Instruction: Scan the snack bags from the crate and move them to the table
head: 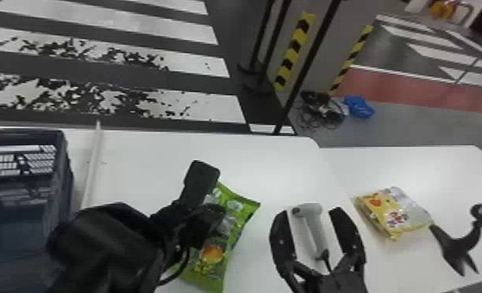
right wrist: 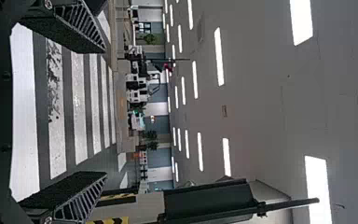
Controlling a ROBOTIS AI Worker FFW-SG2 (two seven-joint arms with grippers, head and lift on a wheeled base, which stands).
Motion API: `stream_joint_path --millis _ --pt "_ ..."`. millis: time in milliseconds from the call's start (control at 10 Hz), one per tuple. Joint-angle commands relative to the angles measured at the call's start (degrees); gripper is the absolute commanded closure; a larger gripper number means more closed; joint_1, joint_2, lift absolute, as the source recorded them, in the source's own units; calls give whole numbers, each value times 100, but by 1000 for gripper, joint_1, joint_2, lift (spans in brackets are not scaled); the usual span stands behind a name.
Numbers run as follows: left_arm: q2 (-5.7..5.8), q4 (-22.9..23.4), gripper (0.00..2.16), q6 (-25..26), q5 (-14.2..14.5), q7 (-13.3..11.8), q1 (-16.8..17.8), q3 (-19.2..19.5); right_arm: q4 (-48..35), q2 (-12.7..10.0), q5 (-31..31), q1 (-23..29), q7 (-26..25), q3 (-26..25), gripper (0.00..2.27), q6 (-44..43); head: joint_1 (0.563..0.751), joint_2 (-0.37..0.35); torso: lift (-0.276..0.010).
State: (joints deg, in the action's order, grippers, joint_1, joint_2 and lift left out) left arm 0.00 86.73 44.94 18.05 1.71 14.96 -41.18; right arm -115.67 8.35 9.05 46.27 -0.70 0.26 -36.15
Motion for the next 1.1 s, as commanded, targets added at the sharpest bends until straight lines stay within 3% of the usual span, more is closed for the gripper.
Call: stream_joint_path --millis 0,100,300,400,500,700,800,1000 --pt "-15 28 1109 -33 -12 40 51 -30 -8 0 9 14 0 -26 56 -28 695 -350 -95" --pt "-15 99 -2 2 -48 40 60 -21 -17 9 35 32 0 -52 56 -46 695 -350 -95" --pt "-15 345 29 2 -144 181 -11 -4 -17 9 35 32 0 -52 56 -46 695 -350 -95" --pt "-15 626 33 -15 -408 286 -160 -4 -17 9 35 32 9 -52 56 -46 695 -350 -95" --pt "-15 995 33 2 -452 374 -266 84 -17 9 26 32 9 -52 56 -46 695 -350 -95" --pt "-15 1698 33 108 -549 471 -547 594 -8 18 35 32 9 -52 56 -46 695 -350 -95" --pt "79 1997 33 161 -540 515 -679 893 0 18 44 14 9 -52 56 -28 695 -350 -95" --pt "572 2542 33 143 -487 594 -1013 1464 88 18 44 -65 9 -17 56 -28 695 -350 -95"
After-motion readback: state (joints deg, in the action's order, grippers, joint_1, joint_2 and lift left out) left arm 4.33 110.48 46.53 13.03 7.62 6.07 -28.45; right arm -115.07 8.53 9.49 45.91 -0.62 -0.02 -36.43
